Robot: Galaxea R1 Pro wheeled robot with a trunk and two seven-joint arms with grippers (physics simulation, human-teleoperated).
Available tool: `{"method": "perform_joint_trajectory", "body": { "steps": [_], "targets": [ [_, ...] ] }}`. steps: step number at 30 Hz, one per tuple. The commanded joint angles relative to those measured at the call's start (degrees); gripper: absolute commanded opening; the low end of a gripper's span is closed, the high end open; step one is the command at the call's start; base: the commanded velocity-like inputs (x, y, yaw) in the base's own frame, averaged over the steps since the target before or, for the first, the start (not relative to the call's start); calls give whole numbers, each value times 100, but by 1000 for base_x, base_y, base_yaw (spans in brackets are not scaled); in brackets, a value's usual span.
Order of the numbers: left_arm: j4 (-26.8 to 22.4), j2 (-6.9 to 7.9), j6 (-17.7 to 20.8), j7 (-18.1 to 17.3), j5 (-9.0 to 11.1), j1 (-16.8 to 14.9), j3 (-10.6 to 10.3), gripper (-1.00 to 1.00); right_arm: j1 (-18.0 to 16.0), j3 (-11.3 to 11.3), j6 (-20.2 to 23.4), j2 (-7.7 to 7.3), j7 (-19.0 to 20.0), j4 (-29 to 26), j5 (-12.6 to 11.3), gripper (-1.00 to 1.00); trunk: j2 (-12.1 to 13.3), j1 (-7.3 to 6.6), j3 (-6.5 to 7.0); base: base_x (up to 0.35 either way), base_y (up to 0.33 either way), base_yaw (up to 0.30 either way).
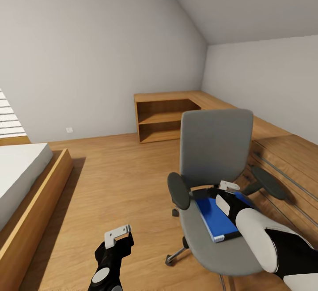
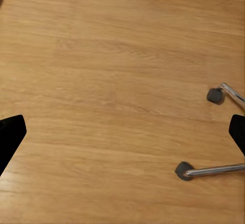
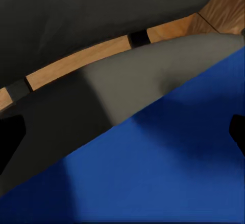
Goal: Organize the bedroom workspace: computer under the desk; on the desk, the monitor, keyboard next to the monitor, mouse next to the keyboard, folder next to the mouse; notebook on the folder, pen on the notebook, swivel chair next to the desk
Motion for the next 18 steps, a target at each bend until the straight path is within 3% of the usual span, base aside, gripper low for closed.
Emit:
{"method": "perform_joint_trajectory", "body": {
  "steps": [1, 18],
  "targets": [
    [-7, 1, 24, 38, 25, -5, -8, 100, -1, 15, 39, 0, -17, -12, -59, 100, -44, 22, -24, 0, 0, 32],
    [-7, -6, 24, 38, 25, -5, -22, 100, -1, 14, 70, -30, -24, -20, -46, 100, -726, 395, -332, 0, 0, 5]
  ]
}}
